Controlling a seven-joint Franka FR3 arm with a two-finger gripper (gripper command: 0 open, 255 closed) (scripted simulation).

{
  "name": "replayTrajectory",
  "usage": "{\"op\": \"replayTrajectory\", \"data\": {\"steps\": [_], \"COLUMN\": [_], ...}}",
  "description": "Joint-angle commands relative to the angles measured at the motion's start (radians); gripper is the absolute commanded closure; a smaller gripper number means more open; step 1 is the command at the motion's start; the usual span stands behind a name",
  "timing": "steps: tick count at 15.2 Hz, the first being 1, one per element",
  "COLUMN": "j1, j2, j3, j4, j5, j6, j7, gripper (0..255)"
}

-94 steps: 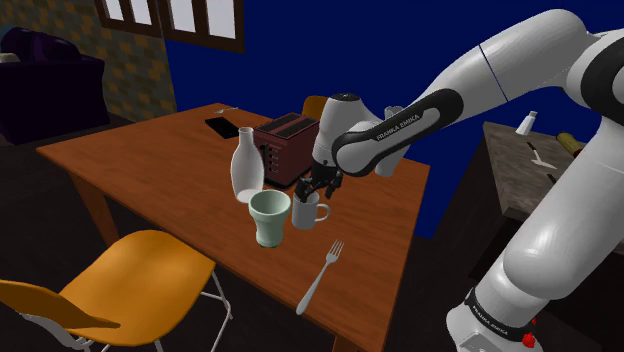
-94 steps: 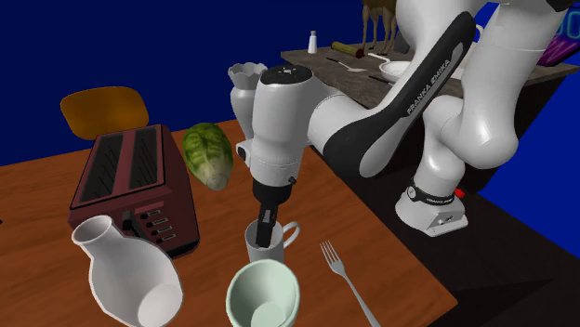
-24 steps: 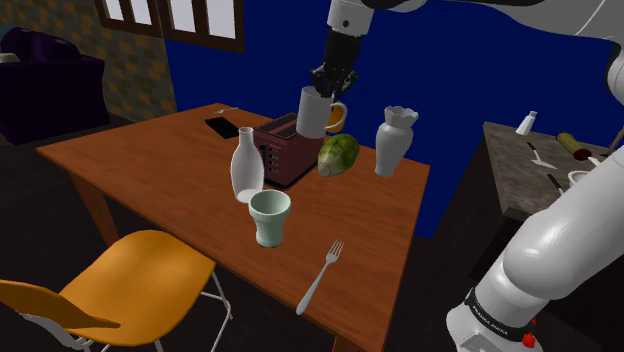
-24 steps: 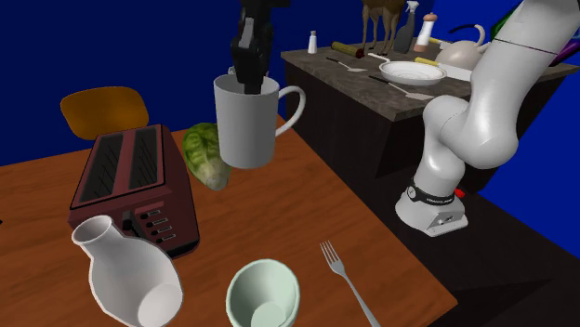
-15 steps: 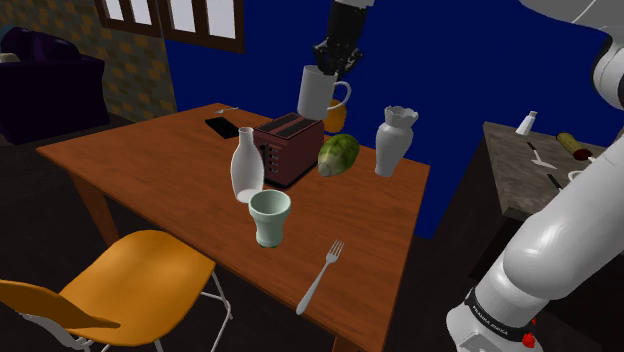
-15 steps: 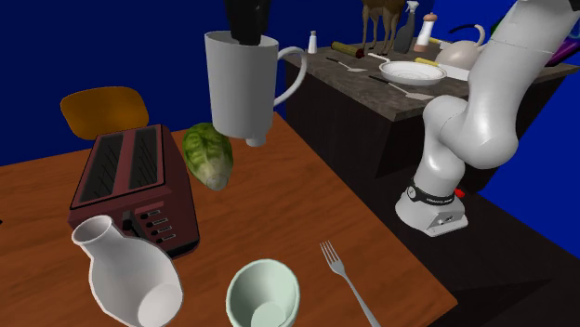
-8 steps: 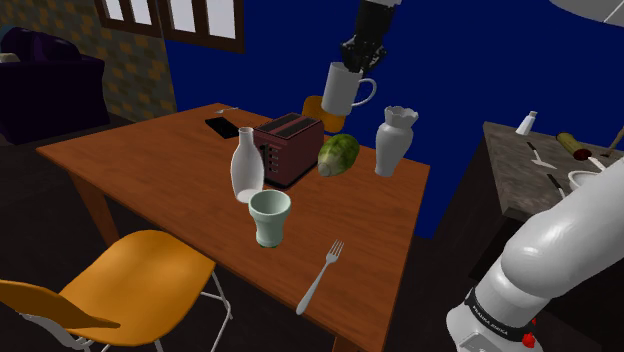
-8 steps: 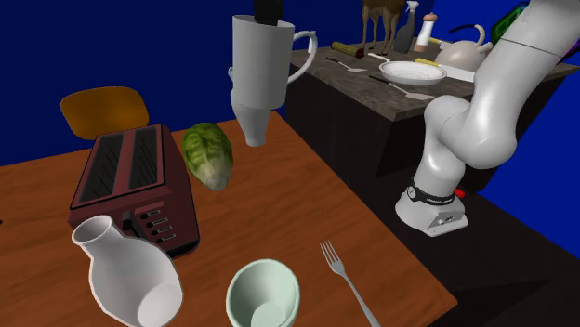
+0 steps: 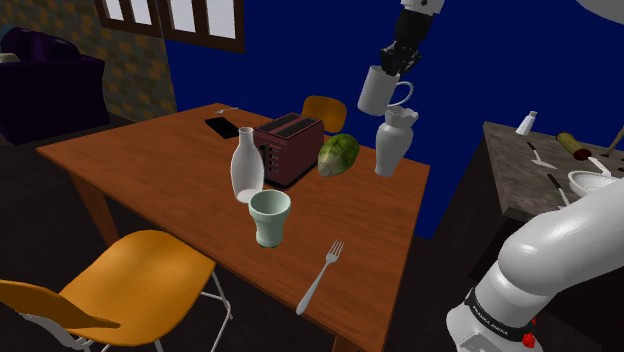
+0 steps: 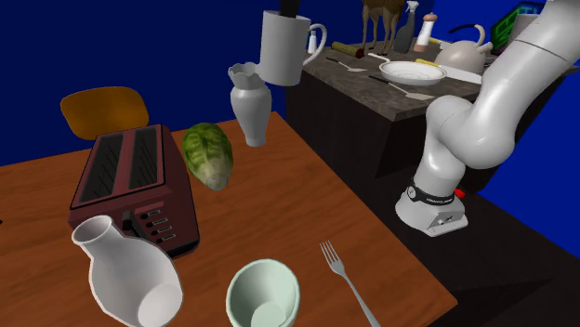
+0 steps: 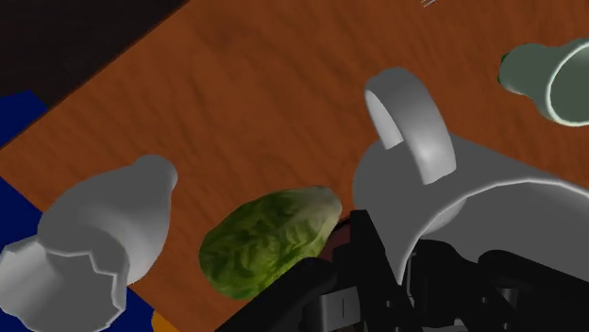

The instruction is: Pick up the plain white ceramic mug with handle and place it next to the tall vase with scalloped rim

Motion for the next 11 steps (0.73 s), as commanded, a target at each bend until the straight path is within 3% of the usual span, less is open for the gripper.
{"op": "replayTrajectory", "data": {"steps": [1,11], "j1": [-0.012,-0.078], "j2": [-0.02,-0.066], "j3": [-0.033,-0.22], "j4": [-0.012,-0.044], "j5": [-0.005,-0.052], "j6": [-0.009,-0.03], "j7": [-0.045,-0.291], "gripper": [255,255]}}
